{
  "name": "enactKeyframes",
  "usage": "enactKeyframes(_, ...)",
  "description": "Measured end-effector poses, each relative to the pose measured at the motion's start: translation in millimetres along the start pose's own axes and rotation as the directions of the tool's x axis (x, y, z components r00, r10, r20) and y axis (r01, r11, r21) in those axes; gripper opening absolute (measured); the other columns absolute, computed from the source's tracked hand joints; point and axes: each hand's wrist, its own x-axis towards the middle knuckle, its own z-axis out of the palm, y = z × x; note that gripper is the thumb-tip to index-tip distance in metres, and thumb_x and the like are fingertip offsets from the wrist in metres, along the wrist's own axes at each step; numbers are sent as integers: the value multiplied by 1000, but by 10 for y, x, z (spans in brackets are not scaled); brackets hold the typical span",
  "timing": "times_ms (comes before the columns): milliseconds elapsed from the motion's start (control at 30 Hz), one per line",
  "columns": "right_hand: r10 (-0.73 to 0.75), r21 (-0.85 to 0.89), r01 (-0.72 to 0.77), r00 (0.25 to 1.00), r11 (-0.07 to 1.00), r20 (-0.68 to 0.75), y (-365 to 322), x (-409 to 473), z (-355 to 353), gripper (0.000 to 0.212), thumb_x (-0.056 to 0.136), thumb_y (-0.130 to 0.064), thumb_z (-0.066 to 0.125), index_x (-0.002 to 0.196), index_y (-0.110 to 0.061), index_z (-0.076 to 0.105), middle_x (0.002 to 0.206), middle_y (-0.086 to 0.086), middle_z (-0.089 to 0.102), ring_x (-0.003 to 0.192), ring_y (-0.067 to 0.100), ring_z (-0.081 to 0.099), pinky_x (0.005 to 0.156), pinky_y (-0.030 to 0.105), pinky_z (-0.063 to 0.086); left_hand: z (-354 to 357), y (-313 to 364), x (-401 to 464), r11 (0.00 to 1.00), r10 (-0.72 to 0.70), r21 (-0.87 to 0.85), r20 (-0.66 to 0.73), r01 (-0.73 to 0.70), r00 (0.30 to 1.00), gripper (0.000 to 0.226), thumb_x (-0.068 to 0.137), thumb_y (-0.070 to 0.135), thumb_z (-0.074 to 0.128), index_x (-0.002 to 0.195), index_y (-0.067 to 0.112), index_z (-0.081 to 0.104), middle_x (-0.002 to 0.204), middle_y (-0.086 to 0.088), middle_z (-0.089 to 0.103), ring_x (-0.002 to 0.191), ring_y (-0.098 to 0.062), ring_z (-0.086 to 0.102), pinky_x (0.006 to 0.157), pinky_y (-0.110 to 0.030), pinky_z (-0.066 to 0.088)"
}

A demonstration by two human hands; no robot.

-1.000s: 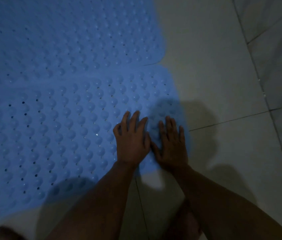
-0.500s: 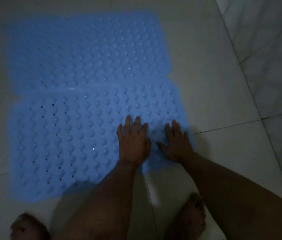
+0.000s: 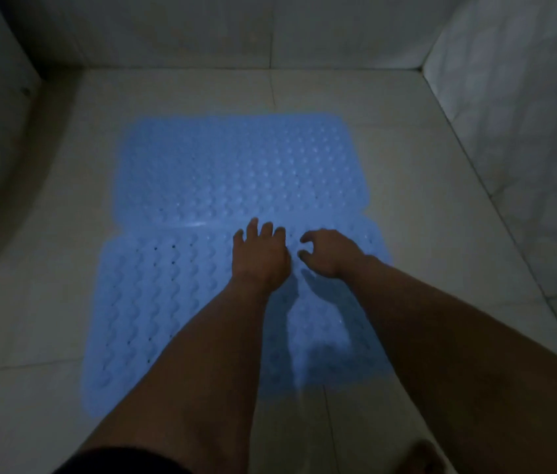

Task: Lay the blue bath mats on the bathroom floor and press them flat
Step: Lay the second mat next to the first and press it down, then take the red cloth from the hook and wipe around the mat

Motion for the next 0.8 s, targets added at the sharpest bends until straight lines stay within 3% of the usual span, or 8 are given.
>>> enactKeyframes(167,30,14,-30,999,999,29,-309,245,73,49,96,-49,55,139,-26,55,147,7,53,135,31,49,112,44,42,-23,-373,64,996,-67,60,64,64,996,50,102,36,43,150,23,44,160,-2,39,156,-29,20,121,-48,25)
enactKeyframes(300,68,41,-72,994,997,83,-559,-89,-290,47,96,-47,55,138,-26,57,146,7,53,133,31,50,110,45,44,-510,-456,-113,990,-137,46,164,131,977,47,101,35,46,146,23,48,154,-2,46,150,-28,31,115,-46,31)
enactKeyframes(500,66,53,-72,991,996,113,-1121,-952,-1820,44,98,-44,54,136,-23,59,143,3,57,130,25,55,108,38,46,-2345,-341,-626,993,-116,53,292,105,949,38,101,36,44,133,19,55,135,-7,58,128,-31,51,101,-47,41)
enactKeyframes(800,-8,67,-2,988,998,156,-2773,-2079,-4412,44,99,-42,56,138,-22,59,137,3,63,124,22,60,104,36,49,-5373,-361,-1518,979,-167,-65,304,195,938,45,103,42,41,141,19,52,138,-8,57,127,-31,53,101,-47,42)
